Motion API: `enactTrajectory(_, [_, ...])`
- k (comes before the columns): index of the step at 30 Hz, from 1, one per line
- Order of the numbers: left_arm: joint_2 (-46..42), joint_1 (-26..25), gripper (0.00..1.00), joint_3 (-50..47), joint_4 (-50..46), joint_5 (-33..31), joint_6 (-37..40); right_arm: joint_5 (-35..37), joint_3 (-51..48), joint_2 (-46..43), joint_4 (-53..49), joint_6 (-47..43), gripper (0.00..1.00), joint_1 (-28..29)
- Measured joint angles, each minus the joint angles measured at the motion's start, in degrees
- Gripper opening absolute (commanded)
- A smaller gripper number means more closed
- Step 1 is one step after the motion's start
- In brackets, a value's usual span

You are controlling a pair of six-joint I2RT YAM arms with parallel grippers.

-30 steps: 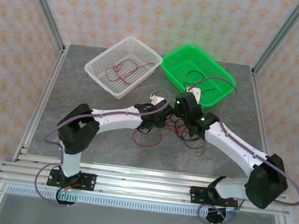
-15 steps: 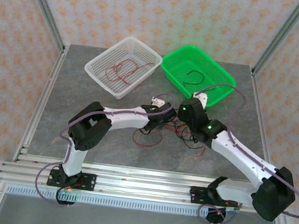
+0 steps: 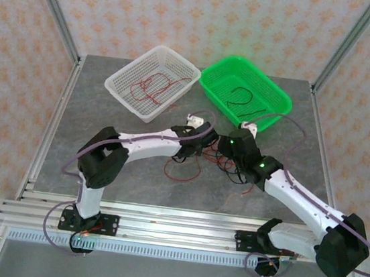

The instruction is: Untangle the cables

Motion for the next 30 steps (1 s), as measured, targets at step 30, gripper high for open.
enactTrajectory(30, [-11.32,-2.01,0.00,7.69,-2.54,5.03,3.56,-21.97,-0.42,24.06,31.01,6.12,0.62,-3.85])
